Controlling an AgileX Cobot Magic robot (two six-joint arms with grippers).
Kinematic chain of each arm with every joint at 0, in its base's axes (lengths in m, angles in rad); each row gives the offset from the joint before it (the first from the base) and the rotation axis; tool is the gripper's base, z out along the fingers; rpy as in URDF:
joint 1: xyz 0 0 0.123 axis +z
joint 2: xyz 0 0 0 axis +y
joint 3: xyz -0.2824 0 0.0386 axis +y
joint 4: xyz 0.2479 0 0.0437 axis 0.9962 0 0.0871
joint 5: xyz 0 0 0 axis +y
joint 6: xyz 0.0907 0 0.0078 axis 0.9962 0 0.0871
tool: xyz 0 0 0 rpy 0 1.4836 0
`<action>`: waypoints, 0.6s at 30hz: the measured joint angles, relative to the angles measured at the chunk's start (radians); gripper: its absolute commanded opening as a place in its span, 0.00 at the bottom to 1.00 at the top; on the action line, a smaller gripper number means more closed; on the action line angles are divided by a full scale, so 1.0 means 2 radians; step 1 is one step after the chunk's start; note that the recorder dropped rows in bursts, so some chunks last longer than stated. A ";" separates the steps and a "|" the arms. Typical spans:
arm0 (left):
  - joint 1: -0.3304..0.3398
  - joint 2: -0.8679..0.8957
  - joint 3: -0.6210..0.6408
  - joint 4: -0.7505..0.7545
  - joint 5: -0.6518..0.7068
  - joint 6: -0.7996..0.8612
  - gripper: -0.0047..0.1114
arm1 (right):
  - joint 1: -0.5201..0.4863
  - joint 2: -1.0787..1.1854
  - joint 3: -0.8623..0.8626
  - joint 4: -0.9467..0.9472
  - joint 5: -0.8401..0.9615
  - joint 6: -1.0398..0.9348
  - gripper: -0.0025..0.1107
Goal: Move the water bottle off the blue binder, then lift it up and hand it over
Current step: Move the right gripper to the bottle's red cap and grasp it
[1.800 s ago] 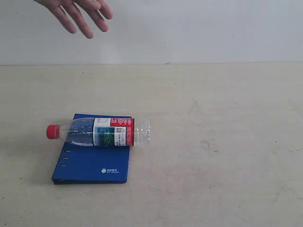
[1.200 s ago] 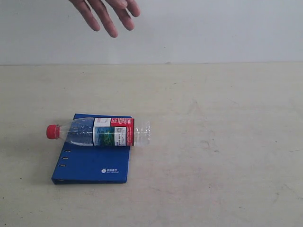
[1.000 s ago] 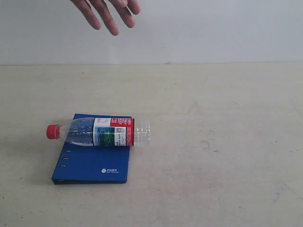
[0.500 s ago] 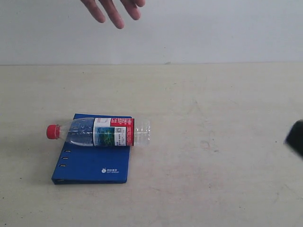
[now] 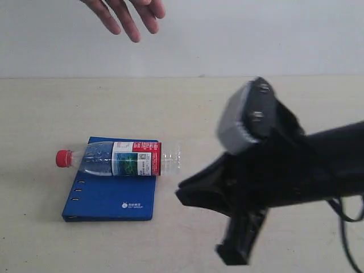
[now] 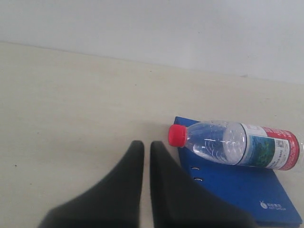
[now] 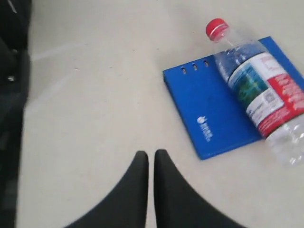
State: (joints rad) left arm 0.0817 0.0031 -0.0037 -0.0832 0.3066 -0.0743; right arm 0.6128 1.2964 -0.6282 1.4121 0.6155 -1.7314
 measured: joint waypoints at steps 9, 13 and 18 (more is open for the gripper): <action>0.000 0.000 0.000 0.000 0.000 0.000 0.08 | 0.174 0.229 -0.198 0.000 -0.185 -0.033 0.55; 0.000 0.000 0.000 0.000 0.000 0.000 0.08 | 0.186 0.263 -0.239 -0.004 -0.234 -0.033 0.58; 0.000 0.000 0.000 0.000 0.000 0.000 0.08 | 0.187 0.309 -0.327 -0.004 -0.258 -0.036 0.58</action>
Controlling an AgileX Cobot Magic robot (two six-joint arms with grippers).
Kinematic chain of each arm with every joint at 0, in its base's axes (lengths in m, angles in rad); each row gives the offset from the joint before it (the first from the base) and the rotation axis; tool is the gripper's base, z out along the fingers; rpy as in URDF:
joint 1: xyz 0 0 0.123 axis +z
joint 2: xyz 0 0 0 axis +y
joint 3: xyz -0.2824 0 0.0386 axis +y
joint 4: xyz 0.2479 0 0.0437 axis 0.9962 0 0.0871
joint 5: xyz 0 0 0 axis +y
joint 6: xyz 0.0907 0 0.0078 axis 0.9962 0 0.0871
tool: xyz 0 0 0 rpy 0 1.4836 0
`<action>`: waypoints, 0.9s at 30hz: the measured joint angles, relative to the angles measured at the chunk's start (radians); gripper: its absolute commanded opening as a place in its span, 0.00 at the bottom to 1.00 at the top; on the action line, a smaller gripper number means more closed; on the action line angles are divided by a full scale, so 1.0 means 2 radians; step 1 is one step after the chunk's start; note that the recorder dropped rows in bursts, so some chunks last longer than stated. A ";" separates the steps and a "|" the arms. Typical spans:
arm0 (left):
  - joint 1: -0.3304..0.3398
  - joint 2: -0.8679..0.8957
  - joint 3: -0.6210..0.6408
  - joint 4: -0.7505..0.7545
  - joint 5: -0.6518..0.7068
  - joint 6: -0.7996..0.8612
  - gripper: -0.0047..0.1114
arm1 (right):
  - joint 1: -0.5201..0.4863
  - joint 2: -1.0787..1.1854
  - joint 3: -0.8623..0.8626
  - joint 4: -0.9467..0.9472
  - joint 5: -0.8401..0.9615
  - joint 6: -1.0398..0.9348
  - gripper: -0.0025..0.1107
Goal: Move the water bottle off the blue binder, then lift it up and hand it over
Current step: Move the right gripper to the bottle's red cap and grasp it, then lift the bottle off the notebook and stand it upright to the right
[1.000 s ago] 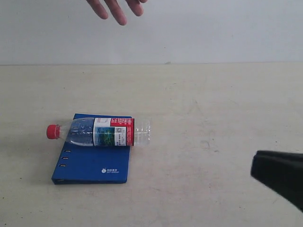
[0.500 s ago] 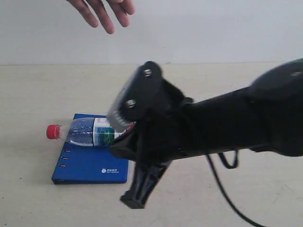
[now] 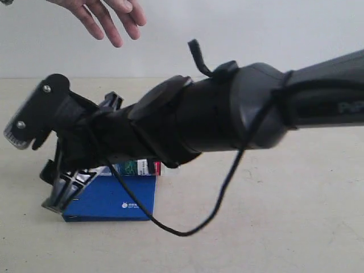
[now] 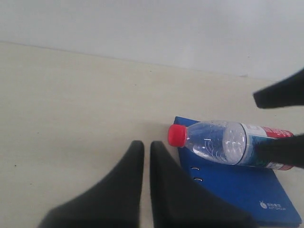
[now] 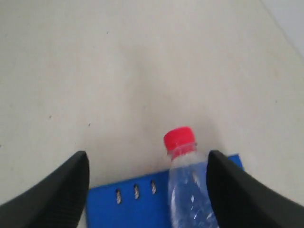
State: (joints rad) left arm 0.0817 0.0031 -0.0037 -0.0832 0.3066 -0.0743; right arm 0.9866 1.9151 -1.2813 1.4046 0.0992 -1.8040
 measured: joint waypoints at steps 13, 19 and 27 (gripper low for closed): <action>0.000 0.000 0.000 0.000 0.000 0.000 0.08 | 0.000 0.150 -0.118 -0.001 -0.085 -0.062 0.58; 0.000 0.000 0.000 0.000 0.000 0.000 0.08 | 0.000 0.184 -0.121 0.003 -0.154 -0.070 0.51; 0.000 0.000 0.000 0.000 0.000 0.000 0.08 | 0.000 0.175 -0.122 0.069 -0.186 -0.075 0.02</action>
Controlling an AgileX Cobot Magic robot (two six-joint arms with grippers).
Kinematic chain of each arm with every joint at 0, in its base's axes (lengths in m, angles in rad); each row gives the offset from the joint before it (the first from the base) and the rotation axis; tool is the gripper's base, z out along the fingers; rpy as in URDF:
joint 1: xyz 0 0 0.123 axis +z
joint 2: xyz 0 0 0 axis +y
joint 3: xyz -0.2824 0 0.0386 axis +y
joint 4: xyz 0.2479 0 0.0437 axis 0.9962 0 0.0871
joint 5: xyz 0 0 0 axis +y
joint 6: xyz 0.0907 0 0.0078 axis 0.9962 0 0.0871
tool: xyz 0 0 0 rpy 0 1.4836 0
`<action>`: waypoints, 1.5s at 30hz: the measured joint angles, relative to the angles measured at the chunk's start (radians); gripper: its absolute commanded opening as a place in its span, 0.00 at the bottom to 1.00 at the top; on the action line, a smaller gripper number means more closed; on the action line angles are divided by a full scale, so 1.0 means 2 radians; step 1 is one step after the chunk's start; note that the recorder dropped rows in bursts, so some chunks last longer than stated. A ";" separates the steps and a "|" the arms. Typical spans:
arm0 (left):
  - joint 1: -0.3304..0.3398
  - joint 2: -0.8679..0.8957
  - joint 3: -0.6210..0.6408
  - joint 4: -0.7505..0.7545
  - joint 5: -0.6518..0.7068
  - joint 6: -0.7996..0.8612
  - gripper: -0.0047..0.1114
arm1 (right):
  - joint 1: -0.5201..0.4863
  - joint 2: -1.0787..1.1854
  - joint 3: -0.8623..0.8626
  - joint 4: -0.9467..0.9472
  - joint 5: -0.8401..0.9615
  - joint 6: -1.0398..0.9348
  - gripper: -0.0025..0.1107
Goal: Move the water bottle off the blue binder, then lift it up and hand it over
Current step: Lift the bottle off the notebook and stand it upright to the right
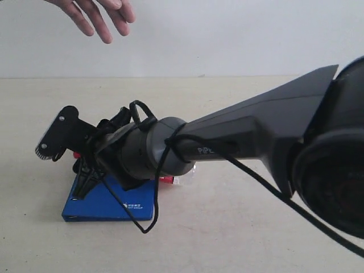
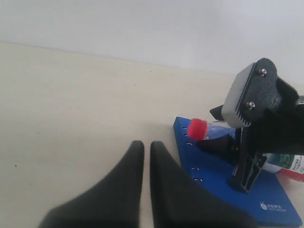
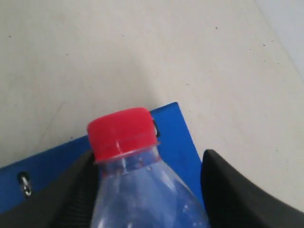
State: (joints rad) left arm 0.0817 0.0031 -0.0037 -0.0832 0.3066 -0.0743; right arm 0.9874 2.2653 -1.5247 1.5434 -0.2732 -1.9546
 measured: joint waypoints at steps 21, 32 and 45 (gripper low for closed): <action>0.000 0.000 0.000 0.000 0.000 0.000 0.08 | -0.050 -0.156 0.166 0.045 -0.213 0.099 0.02; 0.000 0.000 0.000 0.000 0.000 0.000 0.08 | -0.071 -0.297 0.296 -0.173 -0.290 0.334 0.02; 0.000 0.000 0.000 0.000 0.000 0.000 0.08 | -0.139 -0.307 0.397 -0.227 -0.311 0.461 0.02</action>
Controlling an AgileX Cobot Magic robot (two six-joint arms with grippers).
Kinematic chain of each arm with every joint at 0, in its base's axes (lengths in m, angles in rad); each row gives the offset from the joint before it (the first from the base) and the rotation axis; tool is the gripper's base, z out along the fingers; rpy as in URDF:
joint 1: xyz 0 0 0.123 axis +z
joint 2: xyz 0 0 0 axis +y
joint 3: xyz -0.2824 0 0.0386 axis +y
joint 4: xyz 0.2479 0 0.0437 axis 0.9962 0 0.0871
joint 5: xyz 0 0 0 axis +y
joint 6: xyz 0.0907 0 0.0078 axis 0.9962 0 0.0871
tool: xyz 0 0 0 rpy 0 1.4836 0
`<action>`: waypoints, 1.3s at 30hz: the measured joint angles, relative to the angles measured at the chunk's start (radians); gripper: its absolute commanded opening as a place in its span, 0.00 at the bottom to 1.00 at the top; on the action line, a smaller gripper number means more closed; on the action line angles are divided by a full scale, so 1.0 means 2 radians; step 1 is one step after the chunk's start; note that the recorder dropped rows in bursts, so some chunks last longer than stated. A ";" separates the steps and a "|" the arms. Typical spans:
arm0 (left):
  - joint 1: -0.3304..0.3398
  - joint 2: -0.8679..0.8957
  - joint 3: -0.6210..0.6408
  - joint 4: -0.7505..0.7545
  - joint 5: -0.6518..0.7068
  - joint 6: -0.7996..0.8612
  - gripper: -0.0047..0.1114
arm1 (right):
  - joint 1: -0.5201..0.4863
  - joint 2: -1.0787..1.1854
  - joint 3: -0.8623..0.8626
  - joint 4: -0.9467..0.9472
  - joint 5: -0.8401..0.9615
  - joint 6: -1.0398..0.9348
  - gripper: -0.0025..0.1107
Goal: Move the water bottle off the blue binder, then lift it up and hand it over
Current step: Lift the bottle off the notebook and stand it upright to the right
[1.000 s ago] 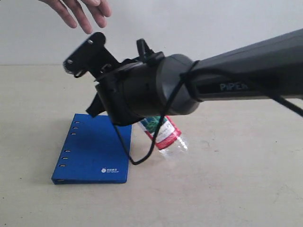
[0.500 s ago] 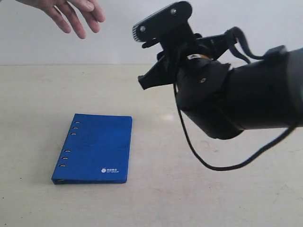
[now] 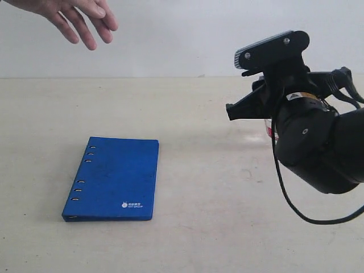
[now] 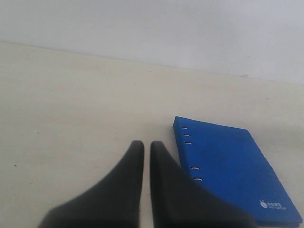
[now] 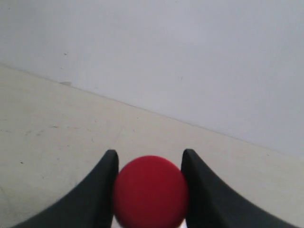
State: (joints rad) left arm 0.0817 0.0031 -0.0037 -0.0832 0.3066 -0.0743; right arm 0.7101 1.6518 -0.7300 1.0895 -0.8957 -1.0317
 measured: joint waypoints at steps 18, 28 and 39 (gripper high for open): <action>0.000 0.000 0.000 0.000 0.000 0.000 0.08 | 0.000 -0.017 0.001 -0.001 -0.111 0.208 0.02; 0.000 0.000 0.000 0.000 0.000 0.000 0.08 | -0.002 -0.017 0.003 -0.019 -0.049 0.166 0.03; 0.000 0.000 0.000 0.000 0.000 0.000 0.08 | -0.024 -0.019 0.006 -0.001 0.001 0.073 0.40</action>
State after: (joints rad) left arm 0.0817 0.0031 -0.0037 -0.0832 0.3066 -0.0743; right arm 0.6626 1.6134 -0.7176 1.0884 -0.8934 -0.8854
